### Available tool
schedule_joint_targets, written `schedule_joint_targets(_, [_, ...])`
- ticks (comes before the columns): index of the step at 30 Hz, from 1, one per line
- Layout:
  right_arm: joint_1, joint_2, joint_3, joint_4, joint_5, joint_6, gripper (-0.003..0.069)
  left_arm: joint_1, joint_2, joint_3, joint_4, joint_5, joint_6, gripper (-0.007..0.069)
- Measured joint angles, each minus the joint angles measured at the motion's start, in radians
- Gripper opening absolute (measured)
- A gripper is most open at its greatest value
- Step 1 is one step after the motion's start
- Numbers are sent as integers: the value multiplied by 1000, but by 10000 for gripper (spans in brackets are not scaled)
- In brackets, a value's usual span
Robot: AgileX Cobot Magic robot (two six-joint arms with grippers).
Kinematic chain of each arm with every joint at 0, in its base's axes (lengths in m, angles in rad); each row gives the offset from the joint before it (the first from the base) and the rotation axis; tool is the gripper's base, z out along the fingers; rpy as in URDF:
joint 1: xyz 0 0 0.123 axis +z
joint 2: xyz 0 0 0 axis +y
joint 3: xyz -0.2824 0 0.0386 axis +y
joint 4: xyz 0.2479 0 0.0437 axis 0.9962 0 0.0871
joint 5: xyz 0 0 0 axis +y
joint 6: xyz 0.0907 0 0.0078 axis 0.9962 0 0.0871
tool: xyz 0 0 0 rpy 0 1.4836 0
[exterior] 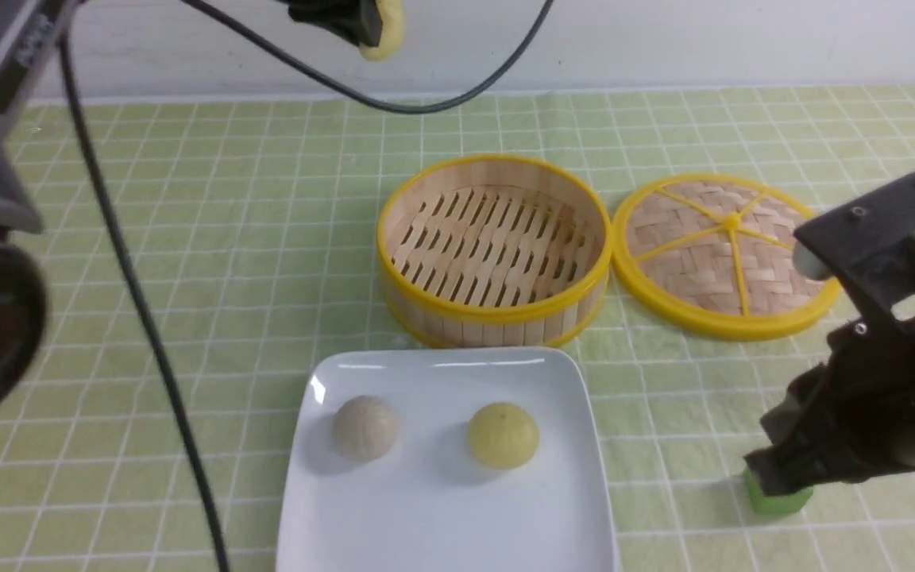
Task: Put the steamed buns into the plate on the green tablecloth.
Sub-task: 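Carry the bun from the bamboo steamer to the plate with the left gripper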
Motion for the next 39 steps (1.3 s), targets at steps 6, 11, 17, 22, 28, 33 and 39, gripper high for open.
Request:
schedule_joint_targets(6, [0, -107, 0, 0, 24, 0, 80, -56, -392, 699, -5, -8, 33, 22])
schedule_joint_targets(11, [0, -129, 0, 0, 34, 0, 85, -174, -551, 1148, -62, -216, 29, 24])
schedule_joint_targets(17, [0, -129, 0, 0, 37, 0, 92, -273, -541, 1374, -100, -440, 29, 29])
schedule_joint_targets(22, [0, -149, 0, 1, 82, 0, 97, -277, -489, 1396, -104, -522, 28, 34])
schedule_joint_targets(28, [0, -291, 0, 3, 244, 0, 100, -277, -421, 1398, -106, -556, 14, 87])
schedule_joint_targets(33, [0, -489, 0, 3, 381, 0, 107, -277, -418, 1382, -52, -540, -42, 248])
schedule_joint_targets(39, [0, -665, 0, -35, 401, 0, 115, -277, -418, 1302, 17, -446, -119, 420])
